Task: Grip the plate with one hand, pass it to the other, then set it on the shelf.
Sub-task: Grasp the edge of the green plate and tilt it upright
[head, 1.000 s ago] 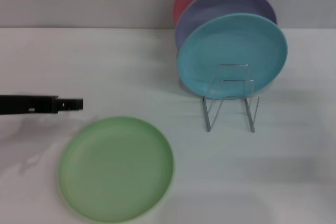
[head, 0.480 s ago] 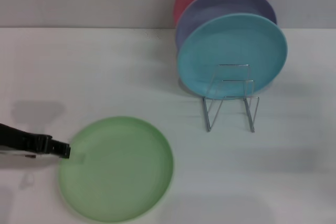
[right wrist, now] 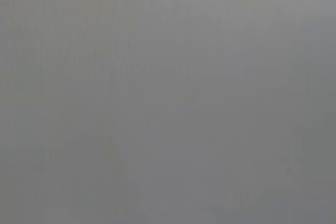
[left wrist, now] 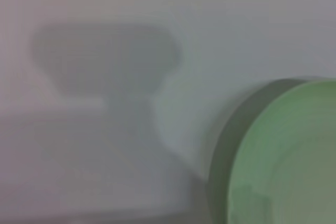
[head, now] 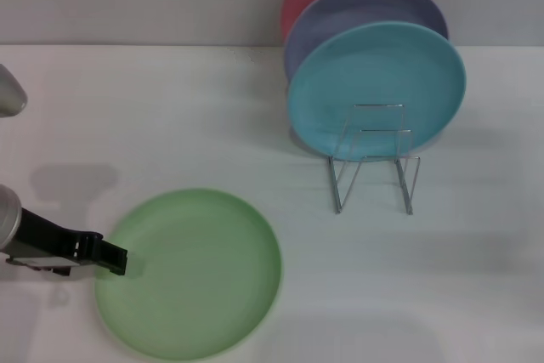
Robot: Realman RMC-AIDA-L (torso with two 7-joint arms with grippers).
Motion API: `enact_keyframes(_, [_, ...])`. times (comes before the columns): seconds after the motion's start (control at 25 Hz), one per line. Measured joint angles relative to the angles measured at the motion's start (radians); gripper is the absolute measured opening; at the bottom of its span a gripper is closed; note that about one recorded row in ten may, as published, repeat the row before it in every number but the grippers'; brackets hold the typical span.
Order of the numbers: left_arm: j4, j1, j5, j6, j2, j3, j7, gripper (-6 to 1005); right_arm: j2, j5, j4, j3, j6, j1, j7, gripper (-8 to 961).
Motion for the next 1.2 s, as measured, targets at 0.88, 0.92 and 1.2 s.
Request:
enact_keyframes(0.88, [0.098,-0.046,0.042,0.035,0.001,0.046,-0.025,632,-0.001,0.000,0.000,0.010,-0.002,-0.002,0.000,756])
enact_keyframes(0.92, [0.099,-0.046,0.042,0.037,0.001,0.047,-0.025,622,-0.001,0.000,0.000,0.010,-0.002,-0.002,0.000,756])
enact_keyframes(1.2, [0.112,-0.055,0.064,0.042,-0.001,0.064,-0.027,539,0.000,0.000,0.000,0.010,-0.007,-0.005,0.000,756])
